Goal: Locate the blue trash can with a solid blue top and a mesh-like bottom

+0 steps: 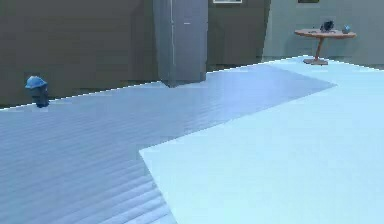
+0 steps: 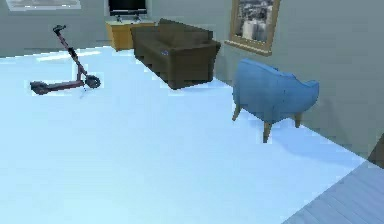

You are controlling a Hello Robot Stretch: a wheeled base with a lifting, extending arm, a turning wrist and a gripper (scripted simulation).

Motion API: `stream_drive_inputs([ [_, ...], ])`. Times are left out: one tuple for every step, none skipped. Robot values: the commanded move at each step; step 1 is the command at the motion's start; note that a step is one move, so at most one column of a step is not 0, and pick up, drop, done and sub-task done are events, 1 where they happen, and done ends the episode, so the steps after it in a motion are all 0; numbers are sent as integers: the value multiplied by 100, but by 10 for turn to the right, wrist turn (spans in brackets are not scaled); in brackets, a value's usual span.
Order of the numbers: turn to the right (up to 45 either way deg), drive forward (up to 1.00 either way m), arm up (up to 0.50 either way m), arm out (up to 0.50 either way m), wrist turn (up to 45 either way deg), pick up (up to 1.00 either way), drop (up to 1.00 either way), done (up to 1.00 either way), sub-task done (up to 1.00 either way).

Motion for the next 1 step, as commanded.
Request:
stream_drive_inputs([
  [-300,0,0,0,0,0,0,0,0],
])
